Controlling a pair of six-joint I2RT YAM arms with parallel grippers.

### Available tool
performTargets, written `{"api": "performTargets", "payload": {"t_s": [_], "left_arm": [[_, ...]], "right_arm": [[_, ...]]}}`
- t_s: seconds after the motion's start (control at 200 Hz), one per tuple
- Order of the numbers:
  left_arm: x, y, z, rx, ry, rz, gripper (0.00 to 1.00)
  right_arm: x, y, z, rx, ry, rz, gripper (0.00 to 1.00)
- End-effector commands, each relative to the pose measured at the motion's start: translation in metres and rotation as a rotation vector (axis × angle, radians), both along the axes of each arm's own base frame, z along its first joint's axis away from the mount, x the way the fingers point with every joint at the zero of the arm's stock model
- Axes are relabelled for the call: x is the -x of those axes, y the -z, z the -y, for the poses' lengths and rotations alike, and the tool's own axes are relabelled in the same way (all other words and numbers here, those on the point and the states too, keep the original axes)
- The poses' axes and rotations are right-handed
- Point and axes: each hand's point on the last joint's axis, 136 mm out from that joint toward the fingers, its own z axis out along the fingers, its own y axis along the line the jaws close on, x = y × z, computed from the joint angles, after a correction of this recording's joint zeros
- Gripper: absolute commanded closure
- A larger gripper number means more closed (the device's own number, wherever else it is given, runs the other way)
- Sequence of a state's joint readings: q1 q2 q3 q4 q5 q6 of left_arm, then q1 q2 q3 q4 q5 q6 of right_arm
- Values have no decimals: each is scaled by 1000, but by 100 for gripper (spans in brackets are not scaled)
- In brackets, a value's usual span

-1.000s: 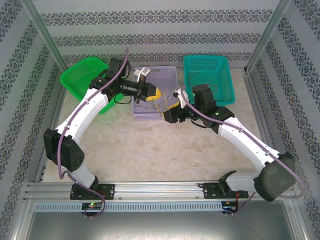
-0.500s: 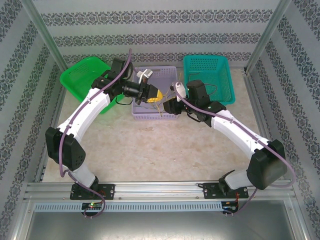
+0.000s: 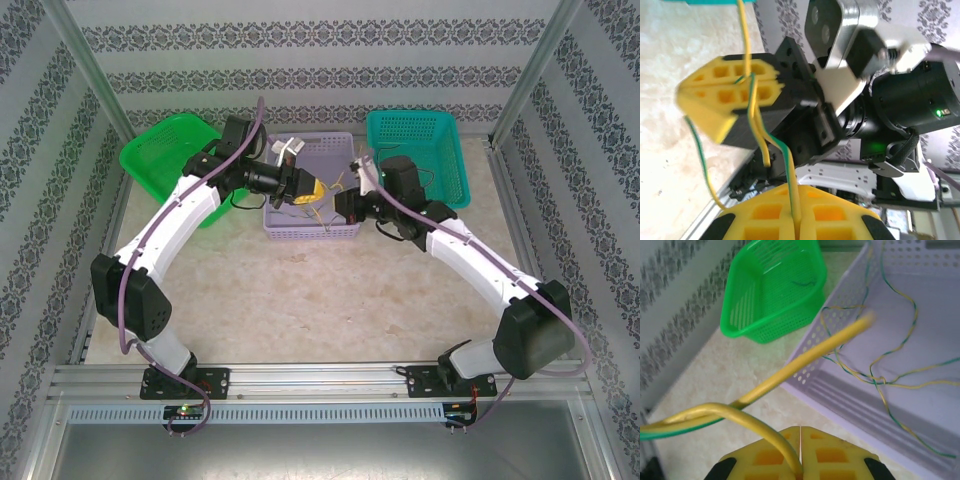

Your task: Untangle the cables

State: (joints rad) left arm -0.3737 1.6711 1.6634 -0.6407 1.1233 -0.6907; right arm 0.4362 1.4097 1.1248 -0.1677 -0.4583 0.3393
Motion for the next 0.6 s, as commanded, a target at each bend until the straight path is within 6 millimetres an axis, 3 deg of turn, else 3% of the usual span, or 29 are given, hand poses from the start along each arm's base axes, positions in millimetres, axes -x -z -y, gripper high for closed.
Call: {"api": "performTargets", "payload": {"t_s": [0.0,0.31,0.49,0.595], "left_arm": [[-14,-14,-11,-64,-103,128,100],[-45,-14,-29,-76,-354,210,100],[-66,-21,-78,-118,-721,284,100],[-69,-16,-110,-155,-923,239,100]], "right_arm": [[-8,-2,32,-159,149,-166,100],[2,35,80,-409,473,-568,100],[24,75,122,-521,804,-788,100],[39,89,145,-619,976,-814,100]]}}
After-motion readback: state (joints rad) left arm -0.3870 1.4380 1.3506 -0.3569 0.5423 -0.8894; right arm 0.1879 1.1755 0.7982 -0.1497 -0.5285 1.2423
